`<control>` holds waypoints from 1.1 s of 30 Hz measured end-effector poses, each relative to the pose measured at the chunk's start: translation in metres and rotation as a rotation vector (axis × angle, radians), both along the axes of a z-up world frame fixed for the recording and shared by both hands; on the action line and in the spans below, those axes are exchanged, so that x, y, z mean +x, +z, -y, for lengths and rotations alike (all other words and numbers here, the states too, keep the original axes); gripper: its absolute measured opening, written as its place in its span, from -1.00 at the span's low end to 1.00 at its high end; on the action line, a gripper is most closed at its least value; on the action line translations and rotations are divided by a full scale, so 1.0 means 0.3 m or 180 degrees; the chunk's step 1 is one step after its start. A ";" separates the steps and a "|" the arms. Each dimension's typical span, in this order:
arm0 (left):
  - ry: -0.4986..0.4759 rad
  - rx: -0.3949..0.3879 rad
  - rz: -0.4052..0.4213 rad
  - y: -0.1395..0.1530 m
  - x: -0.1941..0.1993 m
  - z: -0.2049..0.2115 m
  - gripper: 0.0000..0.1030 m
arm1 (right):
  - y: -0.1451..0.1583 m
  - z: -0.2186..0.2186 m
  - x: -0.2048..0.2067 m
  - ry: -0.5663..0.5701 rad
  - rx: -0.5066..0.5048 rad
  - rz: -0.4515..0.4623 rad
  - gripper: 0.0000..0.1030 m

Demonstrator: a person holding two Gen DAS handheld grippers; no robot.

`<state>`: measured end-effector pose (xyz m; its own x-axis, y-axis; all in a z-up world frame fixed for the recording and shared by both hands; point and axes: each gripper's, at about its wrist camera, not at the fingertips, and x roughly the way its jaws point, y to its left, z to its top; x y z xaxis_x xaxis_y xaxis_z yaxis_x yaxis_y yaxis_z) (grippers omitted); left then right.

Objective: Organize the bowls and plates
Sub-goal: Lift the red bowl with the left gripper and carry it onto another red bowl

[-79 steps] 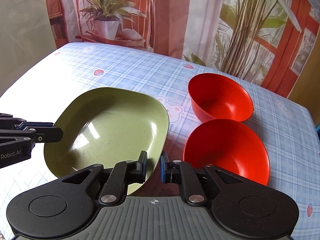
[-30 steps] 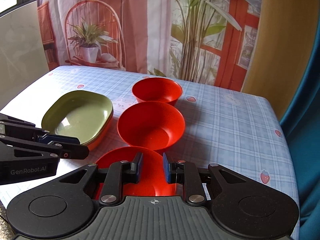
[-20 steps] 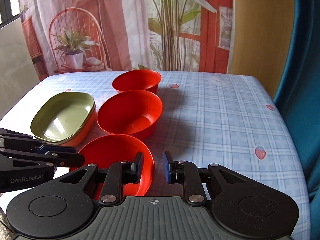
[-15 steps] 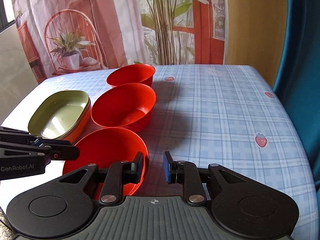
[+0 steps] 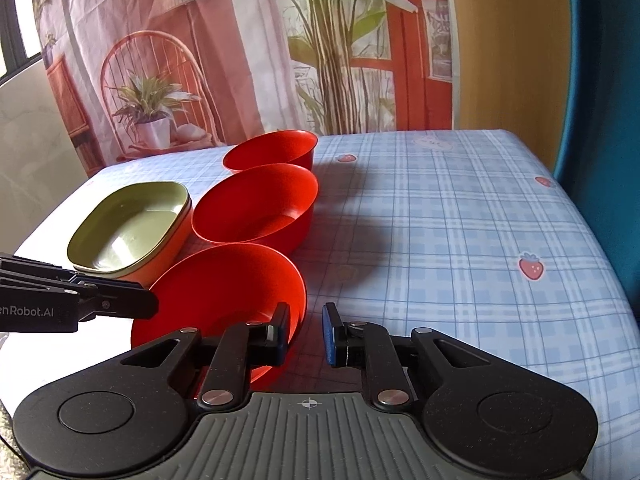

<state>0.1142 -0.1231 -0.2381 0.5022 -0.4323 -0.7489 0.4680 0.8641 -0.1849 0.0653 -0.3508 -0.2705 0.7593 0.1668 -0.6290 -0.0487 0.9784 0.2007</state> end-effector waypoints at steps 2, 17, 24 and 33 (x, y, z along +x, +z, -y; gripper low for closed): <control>0.0013 -0.0002 -0.0046 -0.015 0.009 -0.008 -0.67 | -0.004 -0.001 -0.004 -0.0018 0.0047 0.0012 -0.76; -0.0114 -0.0131 -0.0189 -0.063 0.005 -0.009 -0.69 | -0.043 0.025 -0.029 -0.0315 0.0665 0.0051 -0.86; -0.0096 -0.0142 -0.0204 -0.074 0.003 -0.017 -0.69 | -0.031 0.015 -0.040 -0.0313 0.0658 0.0082 -0.87; -0.0084 -0.0121 -0.0187 -0.072 -0.005 -0.021 -0.70 | -0.018 0.024 -0.062 -0.0351 0.0717 0.0106 -0.85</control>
<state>0.1128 -0.1167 -0.2597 0.4460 -0.4734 -0.7596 0.4780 0.8435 -0.2450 0.0466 -0.3580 -0.2760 0.8003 0.2149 -0.5597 0.0456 0.9090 0.4142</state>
